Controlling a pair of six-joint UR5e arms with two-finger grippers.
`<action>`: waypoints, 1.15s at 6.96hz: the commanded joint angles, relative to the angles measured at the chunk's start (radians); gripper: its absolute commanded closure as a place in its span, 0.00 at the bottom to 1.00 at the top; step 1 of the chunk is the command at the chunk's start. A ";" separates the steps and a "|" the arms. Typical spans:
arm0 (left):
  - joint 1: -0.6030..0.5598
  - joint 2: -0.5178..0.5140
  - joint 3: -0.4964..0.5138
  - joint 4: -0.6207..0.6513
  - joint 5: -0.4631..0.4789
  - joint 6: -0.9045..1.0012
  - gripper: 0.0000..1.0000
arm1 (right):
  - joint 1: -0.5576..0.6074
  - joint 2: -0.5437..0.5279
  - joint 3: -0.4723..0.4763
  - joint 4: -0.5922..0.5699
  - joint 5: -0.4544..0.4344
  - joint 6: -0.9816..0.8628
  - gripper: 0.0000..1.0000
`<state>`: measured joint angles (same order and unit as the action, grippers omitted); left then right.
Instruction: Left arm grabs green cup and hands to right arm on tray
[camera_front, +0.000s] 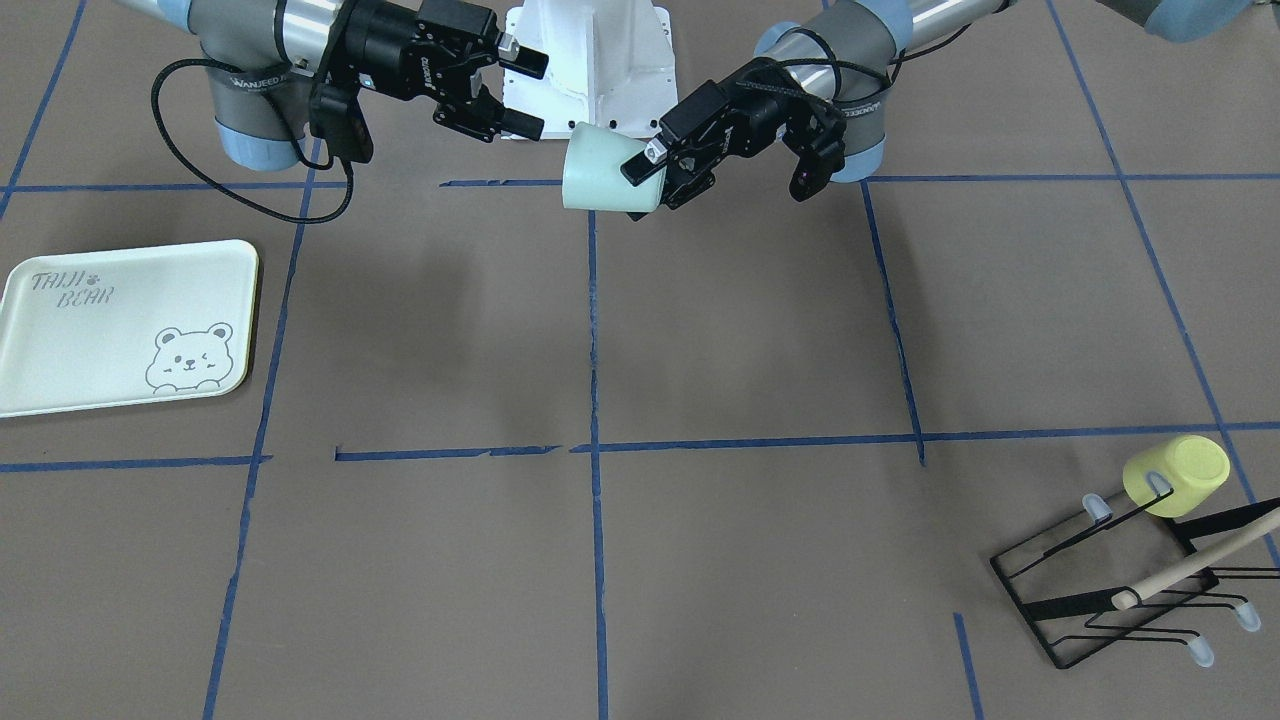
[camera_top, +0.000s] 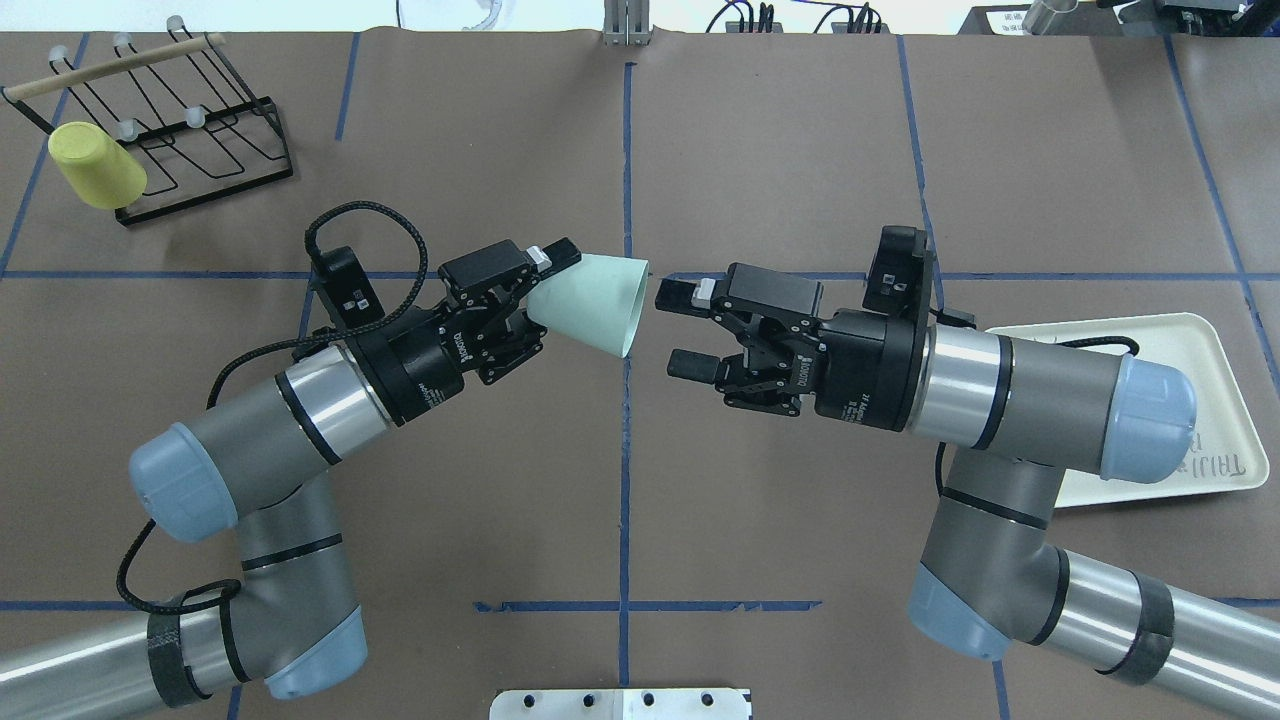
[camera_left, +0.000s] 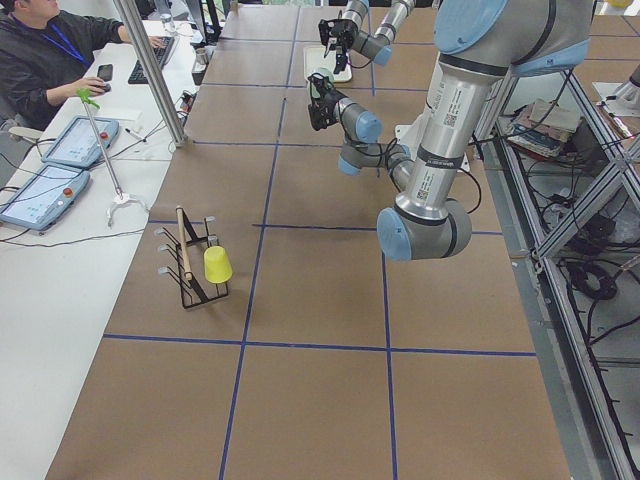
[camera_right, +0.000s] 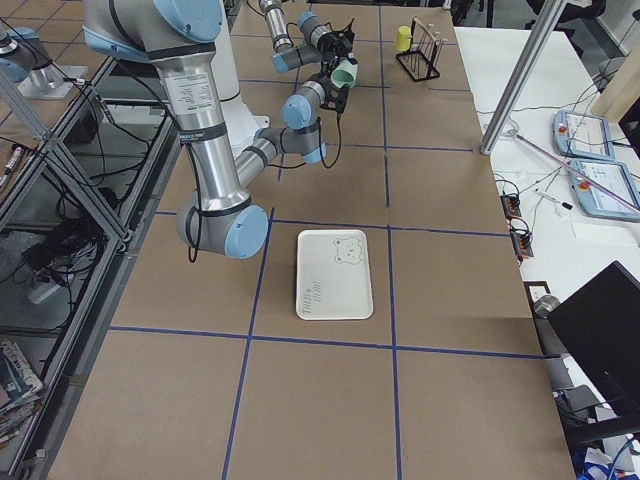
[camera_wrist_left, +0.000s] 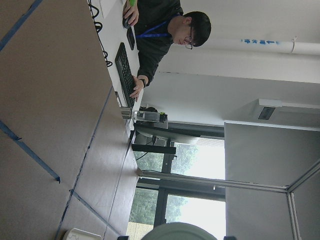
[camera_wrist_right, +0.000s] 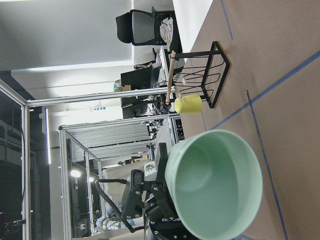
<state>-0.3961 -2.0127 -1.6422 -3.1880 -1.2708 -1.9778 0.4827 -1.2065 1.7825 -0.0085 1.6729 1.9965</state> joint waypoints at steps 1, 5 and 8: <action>0.000 0.005 -0.011 -0.003 -0.004 -0.006 0.66 | -0.001 0.051 -0.047 -0.013 -0.016 -0.005 0.02; 0.003 0.040 -0.016 -0.013 -0.010 -0.004 0.66 | 0.002 0.057 -0.048 -0.007 -0.033 -0.005 0.02; 0.006 0.043 -0.022 -0.013 -0.038 -0.009 0.66 | 0.001 0.064 -0.048 -0.008 -0.039 -0.007 0.02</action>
<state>-0.3914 -1.9687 -1.6615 -3.2012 -1.3047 -1.9839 0.4843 -1.1439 1.7348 -0.0165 1.6353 1.9907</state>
